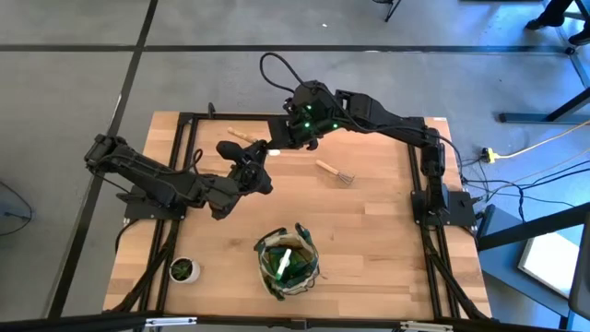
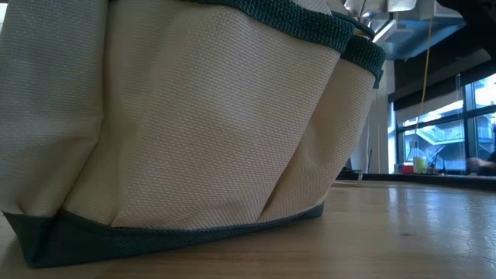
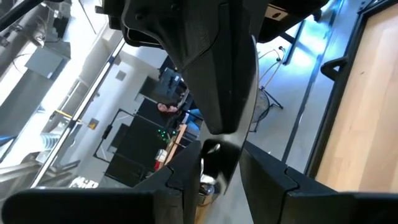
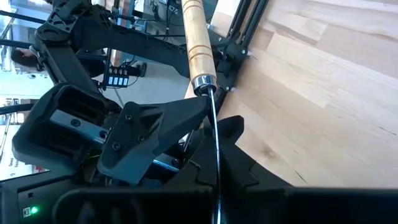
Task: Pick & Place Garden tools in Gardening bag
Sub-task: Put the brown trowel into the gardening bag
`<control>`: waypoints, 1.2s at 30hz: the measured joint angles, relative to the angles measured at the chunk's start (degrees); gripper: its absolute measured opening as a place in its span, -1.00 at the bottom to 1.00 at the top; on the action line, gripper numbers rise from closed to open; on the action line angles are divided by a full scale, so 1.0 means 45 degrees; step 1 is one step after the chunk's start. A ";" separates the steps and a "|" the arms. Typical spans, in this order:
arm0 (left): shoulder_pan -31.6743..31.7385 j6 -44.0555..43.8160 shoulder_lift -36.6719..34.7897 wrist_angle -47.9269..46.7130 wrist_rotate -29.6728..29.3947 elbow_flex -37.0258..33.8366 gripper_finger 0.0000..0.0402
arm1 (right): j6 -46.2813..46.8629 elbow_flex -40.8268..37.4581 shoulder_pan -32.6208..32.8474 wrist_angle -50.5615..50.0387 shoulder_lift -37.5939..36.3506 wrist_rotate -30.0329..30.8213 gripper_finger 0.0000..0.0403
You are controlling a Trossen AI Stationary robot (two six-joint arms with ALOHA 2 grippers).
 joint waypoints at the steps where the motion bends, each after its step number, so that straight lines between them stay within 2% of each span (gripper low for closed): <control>1: 0.0000 -0.0014 0.0000 -0.0004 0.0000 0.0000 -0.49 | -0.0004 0.0000 0.0000 0.0014 0.0000 0.0004 -1.00; 10: 0.0134 -0.0190 -0.0013 0.0005 0.0074 0.0009 -0.52 | -0.0087 0.0000 -0.0027 0.0230 0.0000 0.0061 -1.00; 16: 0.0228 -0.0268 -0.0024 -0.0183 0.0353 0.0019 -0.92 | 0.0244 0.0000 -0.0046 0.0182 0.0000 0.0087 -1.00; 26: 0.0044 -0.0605 -0.0005 0.0021 0.0076 0.0066 -0.97 | 0.0323 0.0000 -0.0039 0.0362 -0.0005 0.0049 -0.95; 30: -0.0227 -0.0930 -0.0024 0.0129 -0.0025 0.0083 -1.00 | -0.0076 0.0000 -0.0014 0.0646 -0.0005 0.0021 -0.71; 36: -0.0530 -0.1247 -0.0009 0.0129 -0.0188 0.0087 -1.00 | -0.0280 0.0000 0.0000 0.0977 -0.0005 -0.0238 -0.07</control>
